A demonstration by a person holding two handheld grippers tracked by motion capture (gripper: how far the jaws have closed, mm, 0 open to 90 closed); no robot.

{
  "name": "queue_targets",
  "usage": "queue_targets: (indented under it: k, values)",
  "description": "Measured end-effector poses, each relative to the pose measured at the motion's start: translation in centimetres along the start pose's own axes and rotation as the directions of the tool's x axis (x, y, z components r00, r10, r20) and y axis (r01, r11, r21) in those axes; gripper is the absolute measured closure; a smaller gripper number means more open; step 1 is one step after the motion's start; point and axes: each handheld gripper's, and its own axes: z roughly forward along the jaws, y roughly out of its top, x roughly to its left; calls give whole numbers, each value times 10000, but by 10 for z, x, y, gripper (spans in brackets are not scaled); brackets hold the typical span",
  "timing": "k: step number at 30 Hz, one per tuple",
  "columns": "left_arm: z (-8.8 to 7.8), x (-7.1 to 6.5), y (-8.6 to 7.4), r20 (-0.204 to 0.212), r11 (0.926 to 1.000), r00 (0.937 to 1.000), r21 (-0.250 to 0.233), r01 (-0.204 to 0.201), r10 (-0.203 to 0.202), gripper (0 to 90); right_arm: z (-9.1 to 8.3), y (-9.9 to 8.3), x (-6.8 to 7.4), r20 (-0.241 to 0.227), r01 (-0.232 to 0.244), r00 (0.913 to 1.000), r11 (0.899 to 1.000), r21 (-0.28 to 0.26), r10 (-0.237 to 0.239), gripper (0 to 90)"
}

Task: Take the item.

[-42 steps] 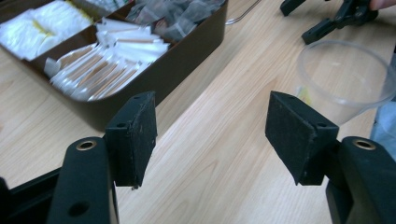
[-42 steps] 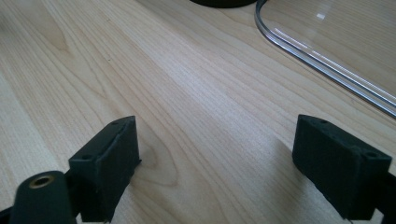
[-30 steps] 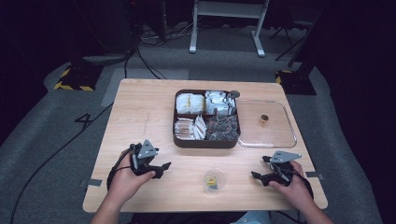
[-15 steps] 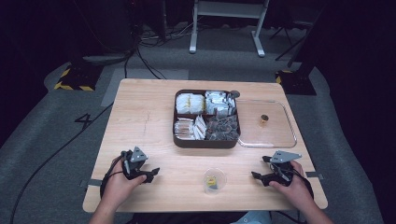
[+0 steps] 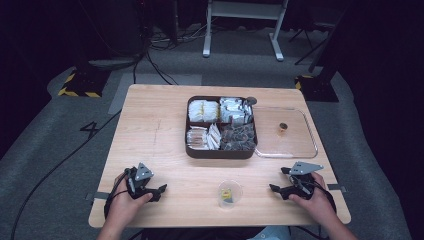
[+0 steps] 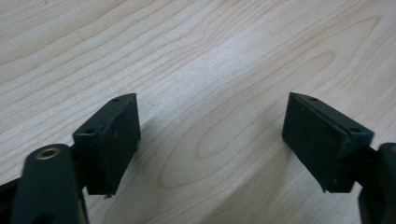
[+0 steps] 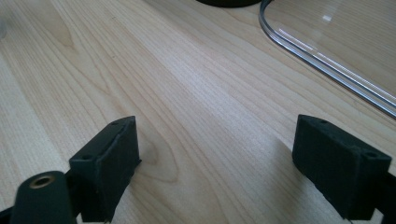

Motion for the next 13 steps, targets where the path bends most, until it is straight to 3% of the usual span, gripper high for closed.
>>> queue_targets:
  k: [13]
  values:
    - [1,1,0,-58,10000,9999,-32,87,-87,148,0,0,0,-33,56,10000,10000,-1,-56,150]
